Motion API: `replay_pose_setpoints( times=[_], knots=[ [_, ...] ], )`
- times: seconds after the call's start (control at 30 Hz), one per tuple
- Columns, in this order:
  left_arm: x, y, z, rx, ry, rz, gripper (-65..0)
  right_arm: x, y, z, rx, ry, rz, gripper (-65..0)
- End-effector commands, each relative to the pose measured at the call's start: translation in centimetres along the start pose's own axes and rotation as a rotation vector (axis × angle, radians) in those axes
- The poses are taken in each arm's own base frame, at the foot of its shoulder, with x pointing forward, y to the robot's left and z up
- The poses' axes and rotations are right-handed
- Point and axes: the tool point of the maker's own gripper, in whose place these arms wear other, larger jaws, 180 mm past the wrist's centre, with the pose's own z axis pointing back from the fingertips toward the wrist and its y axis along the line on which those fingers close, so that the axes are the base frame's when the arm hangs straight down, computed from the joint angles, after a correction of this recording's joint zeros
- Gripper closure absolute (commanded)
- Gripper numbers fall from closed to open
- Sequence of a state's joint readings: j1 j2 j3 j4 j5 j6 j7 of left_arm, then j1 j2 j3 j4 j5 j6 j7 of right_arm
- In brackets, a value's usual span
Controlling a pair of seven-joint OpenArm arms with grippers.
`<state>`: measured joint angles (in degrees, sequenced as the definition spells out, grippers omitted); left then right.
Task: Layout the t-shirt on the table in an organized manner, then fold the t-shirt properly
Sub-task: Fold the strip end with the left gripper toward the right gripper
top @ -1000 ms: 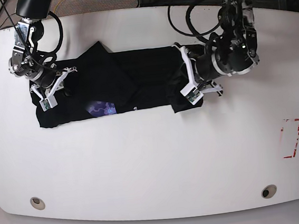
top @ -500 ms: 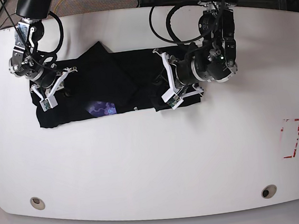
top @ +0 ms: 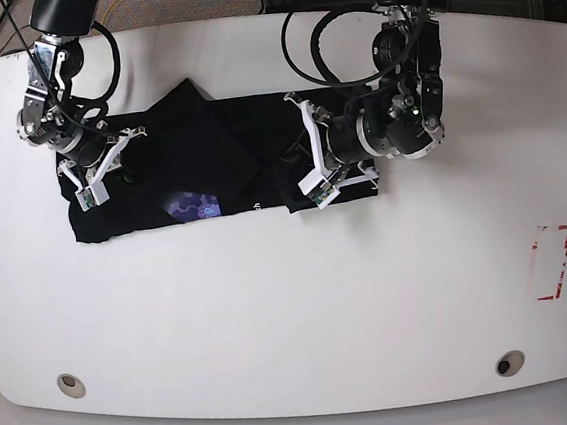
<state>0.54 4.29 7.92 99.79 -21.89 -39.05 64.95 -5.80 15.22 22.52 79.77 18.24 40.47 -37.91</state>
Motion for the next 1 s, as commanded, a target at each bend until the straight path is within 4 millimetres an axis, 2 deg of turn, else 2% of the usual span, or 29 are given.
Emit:
replay_pose_setpoints(
  times=[0.0,0.1,0.23,0.37,0.63,0.8,0.87,0.97],
  knots=[
    [2.4,-0.6,0.1,-0.018,-0.076,-0.005,-17.5,-3.1,-0.6,0.2,-0.033,0.146,0.026,-3.6],
    [2.7,-0.9,0.0,-0.023,-0.081,-0.005,-26.1,-3.1,-0.6,0.2,-0.033,0.146,0.026,-3.6],
    [3.7,-2.0,-0.5,-0.049,-0.062,-0.029,-31.4,-3.1,-0.6,0.2,-0.033,0.146,0.026,-3.6],
    [4.3,-1.6,-0.1,-0.031,-0.017,-0.07,-30.3,-3.1,-0.6,0.2,-0.033,0.147,0.026,-3.6],
    [6.7,-0.4,2.8,0.062,-0.037,-0.156,-30.0,-3.1,-0.6,0.2,-0.033,0.147,0.026,-3.6],
    [4.5,3.7,4.4,0.152,-0.011,-0.106,-30.0,-3.1,-0.6,0.2,-0.033,0.146,0.026,-3.6],
    [4.1,4.7,4.9,0.171,-0.03,-0.089,-30.0,-2.8,-0.5,0.3,-0.034,0.139,0.032,-3.6],
    [2.2,5.5,5.5,0.189,-0.022,-0.072,-28.6,-2.4,-0.2,0.2,-0.031,0.128,0.035,-3.6]
  ],
)
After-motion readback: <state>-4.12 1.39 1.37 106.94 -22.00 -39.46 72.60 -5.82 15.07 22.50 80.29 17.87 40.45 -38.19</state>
